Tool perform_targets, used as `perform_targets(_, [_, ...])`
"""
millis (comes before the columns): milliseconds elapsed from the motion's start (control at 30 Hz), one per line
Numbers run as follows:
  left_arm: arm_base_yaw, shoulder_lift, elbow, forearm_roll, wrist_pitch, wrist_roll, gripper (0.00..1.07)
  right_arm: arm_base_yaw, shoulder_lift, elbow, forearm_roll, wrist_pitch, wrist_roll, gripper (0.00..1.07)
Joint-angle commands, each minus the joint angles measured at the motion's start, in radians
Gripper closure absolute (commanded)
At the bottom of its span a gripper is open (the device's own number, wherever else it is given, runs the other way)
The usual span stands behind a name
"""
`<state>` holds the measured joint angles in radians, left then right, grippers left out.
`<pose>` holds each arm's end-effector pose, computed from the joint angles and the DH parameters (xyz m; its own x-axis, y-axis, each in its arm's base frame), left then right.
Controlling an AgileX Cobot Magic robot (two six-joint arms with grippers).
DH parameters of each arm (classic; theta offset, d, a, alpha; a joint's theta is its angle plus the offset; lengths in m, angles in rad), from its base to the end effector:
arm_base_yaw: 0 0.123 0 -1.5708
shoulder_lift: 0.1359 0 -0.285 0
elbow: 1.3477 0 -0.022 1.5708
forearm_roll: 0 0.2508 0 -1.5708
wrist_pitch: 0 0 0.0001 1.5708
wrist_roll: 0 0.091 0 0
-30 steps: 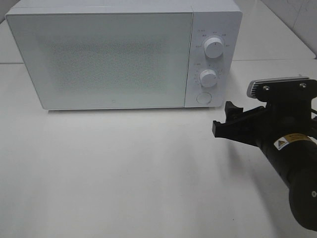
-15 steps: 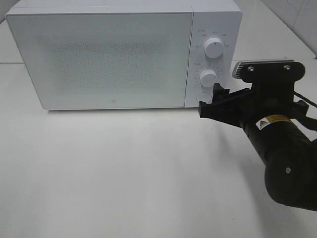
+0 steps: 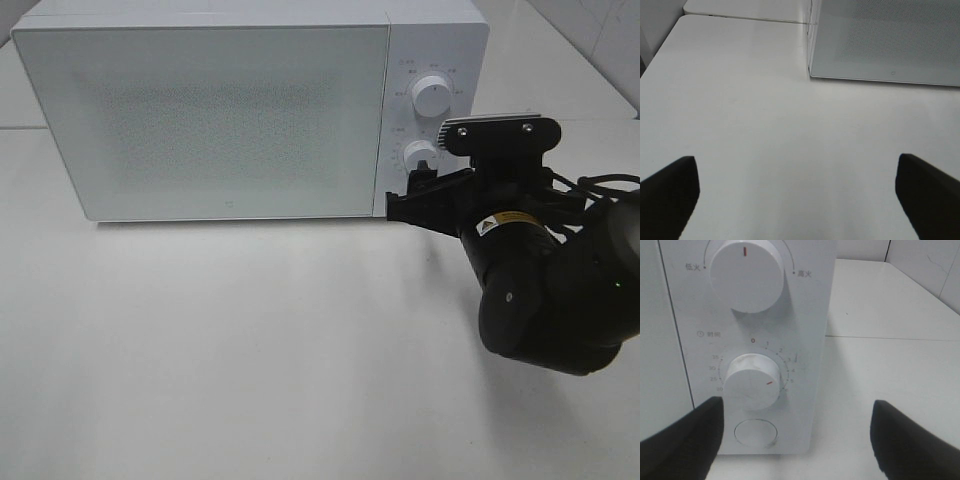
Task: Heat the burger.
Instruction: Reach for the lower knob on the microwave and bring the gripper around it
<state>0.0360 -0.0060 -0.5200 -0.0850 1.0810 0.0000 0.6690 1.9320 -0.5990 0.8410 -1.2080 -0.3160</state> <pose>-0.0089 -0.0071 0.2814 -0.4502 -0.0562 -0.8912 0.0130 0.9975 -0.0694 0.2754 0.1369 0.1303 -0.1442 -0.0577 -0.9879 0.1007 0.9923 -0.0726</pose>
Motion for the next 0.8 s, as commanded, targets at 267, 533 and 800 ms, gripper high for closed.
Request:
perform_targets(267, [0.002,-0.014,0.002,-0.006,-0.011,0.000,0.07,-0.024,0.082,-0.092,-0.043,-0.083,-0.009,0.28])
perform_targets(533, [0.002,-0.014,0.002,-0.006,-0.011,0.000,0.07,-0.052,0.123,-0.145,-0.091,-0.043,-0.009,0.30])
perform_targets(800, [0.002,-0.014,0.002,-0.006,-0.011,0.000,0.07,-0.081,0.151,-0.217,-0.115,0.002,-0.006,0.31])
